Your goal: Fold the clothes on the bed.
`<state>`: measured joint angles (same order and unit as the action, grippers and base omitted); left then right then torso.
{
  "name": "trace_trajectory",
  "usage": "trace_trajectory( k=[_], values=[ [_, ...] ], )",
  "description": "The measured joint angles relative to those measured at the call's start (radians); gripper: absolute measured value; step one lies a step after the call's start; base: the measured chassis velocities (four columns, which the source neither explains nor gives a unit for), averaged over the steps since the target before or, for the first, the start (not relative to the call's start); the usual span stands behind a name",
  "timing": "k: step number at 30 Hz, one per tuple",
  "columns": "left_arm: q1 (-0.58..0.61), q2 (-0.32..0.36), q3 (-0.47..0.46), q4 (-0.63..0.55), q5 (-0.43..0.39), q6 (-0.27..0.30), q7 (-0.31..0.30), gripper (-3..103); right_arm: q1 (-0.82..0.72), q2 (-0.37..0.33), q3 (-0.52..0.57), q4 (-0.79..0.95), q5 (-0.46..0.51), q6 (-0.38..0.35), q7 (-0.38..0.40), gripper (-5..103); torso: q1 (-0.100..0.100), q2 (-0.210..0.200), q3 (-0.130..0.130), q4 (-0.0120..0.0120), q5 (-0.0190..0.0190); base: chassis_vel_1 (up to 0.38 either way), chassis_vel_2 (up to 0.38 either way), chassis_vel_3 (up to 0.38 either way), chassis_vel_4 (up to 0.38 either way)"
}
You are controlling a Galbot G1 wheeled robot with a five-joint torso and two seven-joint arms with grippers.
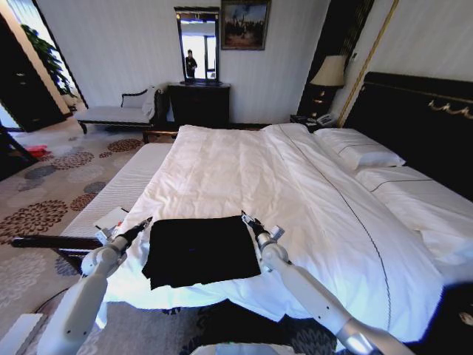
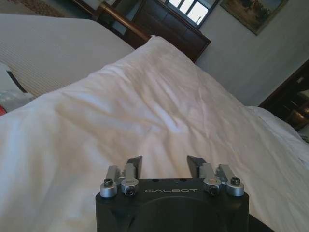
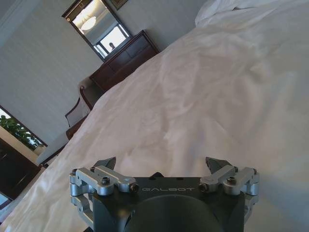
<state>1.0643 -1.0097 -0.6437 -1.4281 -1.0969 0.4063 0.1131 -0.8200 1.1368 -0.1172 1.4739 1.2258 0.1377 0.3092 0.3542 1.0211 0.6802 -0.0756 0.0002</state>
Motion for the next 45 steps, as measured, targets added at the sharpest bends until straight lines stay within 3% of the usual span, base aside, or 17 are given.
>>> trace_trajectory(
  k=[1,2,4,7,9,11,14,18,20,22,29,31,34,36,39,41,45],
  values=[
    [0.002,-0.001,0.002,0.002,0.003,0.0,0.002,58,-0.001,0.0,0.0,0.0,-0.002,0.0,0.0,100,0.0,0.0,0.0,0.0001,0.0,0.0,0.0,0.0,0.0],
    [0.009,-0.011,0.007,0.013,0.017,0.0,0.007,70,-0.003,-0.001,0.001,0.002,-0.005,0.0,0.003,100,0.0,0.0,0.0,0.0002,-0.0001,0.0,0.0,0.0,0.0],
    [0.01,-0.014,0.009,0.016,0.021,0.0,0.008,70,-0.004,-0.002,0.001,0.002,-0.006,0.0,0.004,100,0.0,0.0,0.0,0.0002,-0.0001,0.0,0.0,0.0,0.0],
    [0.013,-0.033,0.018,0.038,0.043,-0.008,0.011,86,-0.006,-0.009,0.003,0.003,-0.01,0.001,0.011,100,0.0,0.0,0.0,0.0001,-0.0001,0.0,0.0,0.0,0.0],
    [0.013,-0.034,0.018,0.039,0.044,-0.008,0.011,86,-0.006,-0.01,0.003,0.003,-0.011,0.001,0.012,100,0.0,0.0,0.0,0.0001,-0.0001,0.0,0.0,0.0,0.0],
    [0.011,-0.045,0.023,0.045,0.044,-0.011,0.016,96,-0.008,-0.012,0.004,0.003,-0.017,0.001,0.018,100,0.0,0.0,0.0,0.0,0.0001,0.0,0.0,0.0,0.0],
    [0.01,-0.053,0.028,0.048,0.041,-0.014,0.02,101,-0.009,-0.013,0.004,0.002,-0.022,0.001,0.024,100,0.0,0.0,0.0,0.0003,0.0001,0.0,0.0,0.0,0.0],
    [0.003,-0.067,0.034,0.056,0.022,-0.02,0.028,94,-0.011,-0.013,0.005,0.001,-0.027,0.001,0.028,100,0.0,0.0,0.0,0.0004,0.0001,0.0,0.0,0.0,0.0],
    [-0.005,-0.078,0.039,0.064,0.002,-0.027,0.03,84,-0.011,-0.013,0.005,-0.001,-0.028,0.001,0.03,100,0.0,0.0,0.0,0.0001,0.0,0.0,0.0,0.0,0.0],
    [-0.007,-0.081,0.04,0.066,-0.002,-0.028,0.031,84,-0.01,-0.013,0.005,-0.001,-0.029,0.001,0.03,100,0.0,0.0,0.0,0.0001,0.0,0.0,0.0,0.0,0.0],
    [-0.018,-0.096,0.054,0.082,-0.01,-0.037,0.033,51,-0.01,-0.014,0.006,-0.004,-0.035,-0.001,0.038,100,0.0,0.0,0.0,0.0001,-0.0002,0.0,0.0,0.0,0.0],
    [-0.018,-0.096,0.055,0.082,-0.011,-0.037,0.033,51,-0.01,-0.015,0.006,-0.004,-0.036,-0.001,0.039,100,0.0,0.0,0.0,0.0001,-0.0002,0.0,0.0,0.0,0.0],
    [-0.02,-0.09,0.055,0.084,-0.016,-0.037,0.033,34,-0.01,-0.015,0.006,-0.004,-0.042,-0.001,0.042,100,0.0,0.0,0.0,-0.0001,-0.0003,0.0,0.0,0.0,0.0],
    [-0.021,-0.089,0.054,0.084,-0.018,-0.037,0.033,34,-0.01,-0.014,0.006,-0.005,-0.043,-0.001,0.043,100,0.0,0.0,0.0,-0.0001,-0.0004,0.0,0.0,0.0,0.0],
    [-0.029,-0.081,0.047,0.083,-0.035,-0.038,0.031,14,-0.01,-0.013,0.005,-0.006,-0.05,-0.002,0.045,100,0.0,0.0,0.0,-0.0002,-0.0004,0.0,0.0,0.0,0.0],
    [-0.03,-0.08,0.047,0.083,-0.037,-0.039,0.03,14,-0.009,-0.012,0.005,-0.007,-0.05,-0.002,0.046,100,0.0,0.0,0.0,-0.0002,-0.0004,0.0,0.0,0.0,0.0],
    [-0.038,-0.07,0.042,0.075,-0.051,-0.041,0.026,3,-0.001,-0.008,0.001,-0.008,-0.049,-0.004,0.047,100,0.0,0.0,0.0,-0.0001,-0.0005,0.0,0.0,0.0,0.0]
  ],
)
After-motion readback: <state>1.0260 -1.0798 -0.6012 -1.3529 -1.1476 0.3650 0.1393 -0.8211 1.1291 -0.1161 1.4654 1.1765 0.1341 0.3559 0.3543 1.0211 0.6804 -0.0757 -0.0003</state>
